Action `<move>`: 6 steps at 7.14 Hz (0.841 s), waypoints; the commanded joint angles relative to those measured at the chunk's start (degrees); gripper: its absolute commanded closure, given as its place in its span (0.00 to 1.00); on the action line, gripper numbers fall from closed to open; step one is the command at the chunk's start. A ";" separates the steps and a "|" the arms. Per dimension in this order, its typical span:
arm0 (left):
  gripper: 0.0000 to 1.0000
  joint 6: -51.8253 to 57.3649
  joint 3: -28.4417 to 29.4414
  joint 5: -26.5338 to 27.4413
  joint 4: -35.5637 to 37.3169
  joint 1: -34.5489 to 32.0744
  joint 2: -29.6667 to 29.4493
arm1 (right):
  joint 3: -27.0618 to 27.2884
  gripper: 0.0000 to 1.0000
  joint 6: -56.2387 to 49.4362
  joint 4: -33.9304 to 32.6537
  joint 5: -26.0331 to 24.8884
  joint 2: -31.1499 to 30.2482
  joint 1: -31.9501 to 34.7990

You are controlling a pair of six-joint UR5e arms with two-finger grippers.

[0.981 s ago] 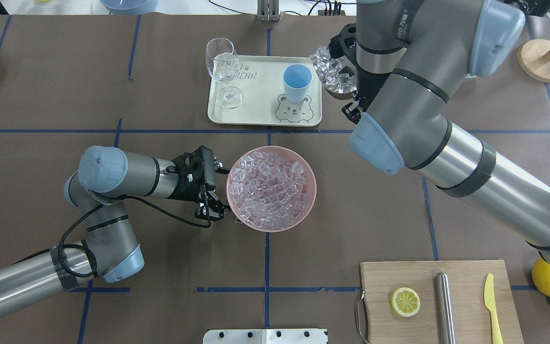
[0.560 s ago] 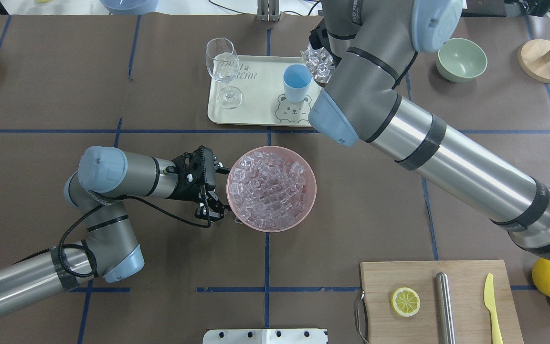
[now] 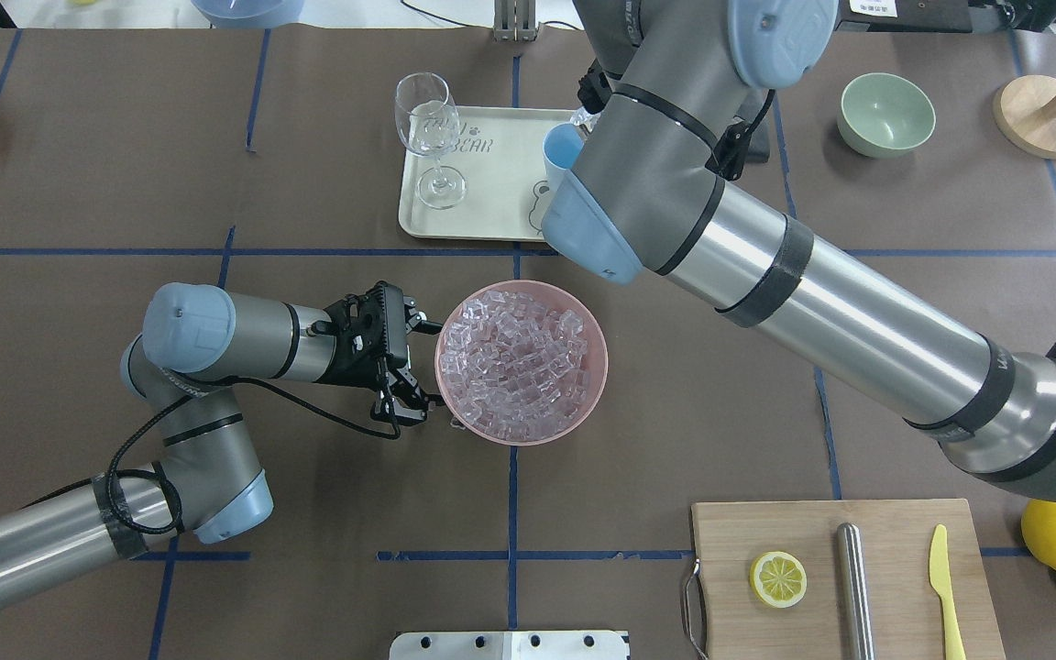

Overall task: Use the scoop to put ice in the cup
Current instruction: 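Tilt the scoop over the blue cup with the right gripper to pour ice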

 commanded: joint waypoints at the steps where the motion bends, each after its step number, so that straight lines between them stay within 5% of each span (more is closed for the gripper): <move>1: 0.00 0.00 0.00 0.00 -0.27 0.00 0.05 | -3.57 1.00 -5.64 -4.99 -3.05 3.01 -0.07; 4: 0.00 0.00 0.00 0.00 -0.27 0.00 0.05 | -5.25 1.00 -12.40 -8.33 -5.16 4.50 0.19; 6: 0.00 0.00 0.00 0.00 -0.27 0.00 -0.04 | -11.11 1.00 -17.40 -8.60 -5.52 8.18 1.59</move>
